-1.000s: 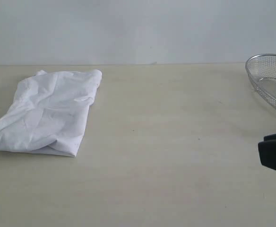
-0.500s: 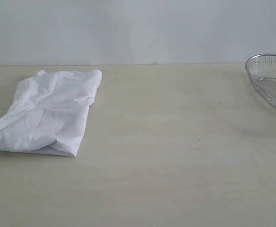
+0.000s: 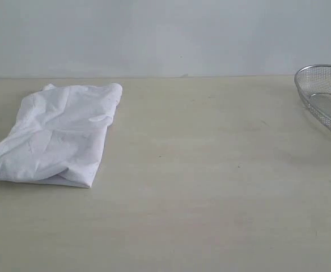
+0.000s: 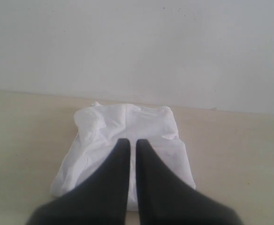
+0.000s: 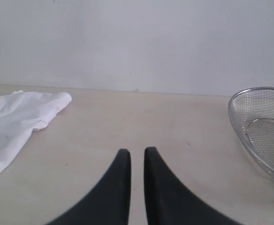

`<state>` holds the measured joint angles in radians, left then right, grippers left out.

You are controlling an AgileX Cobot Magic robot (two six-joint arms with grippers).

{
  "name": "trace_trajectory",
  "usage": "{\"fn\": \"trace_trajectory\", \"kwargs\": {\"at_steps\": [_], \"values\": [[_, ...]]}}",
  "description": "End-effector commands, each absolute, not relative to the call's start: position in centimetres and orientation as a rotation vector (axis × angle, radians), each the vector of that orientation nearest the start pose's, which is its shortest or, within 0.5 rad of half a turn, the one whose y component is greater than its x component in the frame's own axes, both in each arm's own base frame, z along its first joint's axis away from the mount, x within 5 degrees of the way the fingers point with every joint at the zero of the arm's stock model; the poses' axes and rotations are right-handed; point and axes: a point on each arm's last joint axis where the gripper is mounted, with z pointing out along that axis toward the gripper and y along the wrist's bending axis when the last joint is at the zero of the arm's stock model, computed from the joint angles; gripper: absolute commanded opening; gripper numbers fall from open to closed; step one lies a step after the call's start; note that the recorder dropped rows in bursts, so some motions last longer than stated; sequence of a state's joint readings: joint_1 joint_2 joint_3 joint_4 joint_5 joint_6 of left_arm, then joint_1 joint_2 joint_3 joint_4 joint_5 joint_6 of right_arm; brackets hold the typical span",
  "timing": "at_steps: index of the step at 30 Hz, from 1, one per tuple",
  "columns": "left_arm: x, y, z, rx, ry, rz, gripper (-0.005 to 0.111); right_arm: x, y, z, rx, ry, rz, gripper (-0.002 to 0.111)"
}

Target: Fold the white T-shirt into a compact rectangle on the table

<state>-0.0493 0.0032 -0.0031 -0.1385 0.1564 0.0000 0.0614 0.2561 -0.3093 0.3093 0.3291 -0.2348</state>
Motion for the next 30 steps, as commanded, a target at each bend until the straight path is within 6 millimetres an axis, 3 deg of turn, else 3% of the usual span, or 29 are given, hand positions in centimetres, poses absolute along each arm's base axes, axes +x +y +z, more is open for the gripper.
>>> {"fn": "trace_trajectory", "kwargs": {"at_steps": [1,3,6,9,13,30], "values": [[5.6,-0.5,19.9,-0.073,1.641,-0.174,0.005,6.8,0.9,24.7,-0.049,1.662,0.123,0.006],[5.6,-0.5,19.9,-0.073,1.641,-0.174,0.005,6.1,0.7,21.9,-0.065,1.680,0.076,0.006],[5.6,-0.5,19.9,-0.073,1.641,-0.174,0.005,5.6,0.3,19.5,0.029,1.690,0.110,0.006],[5.6,-0.5,19.9,-0.073,1.641,-0.174,0.005,5.5,0.1,19.1,0.109,1.728,0.139,0.006],[5.6,-0.5,19.9,-0.073,1.641,-0.174,0.005,5.4,0.1,18.3,0.053,1.816,0.077,0.006],[5.6,-0.5,19.9,-0.073,1.641,-0.174,0.005,5.4,0.1,18.3,0.057,1.816,0.084,0.006]]}}
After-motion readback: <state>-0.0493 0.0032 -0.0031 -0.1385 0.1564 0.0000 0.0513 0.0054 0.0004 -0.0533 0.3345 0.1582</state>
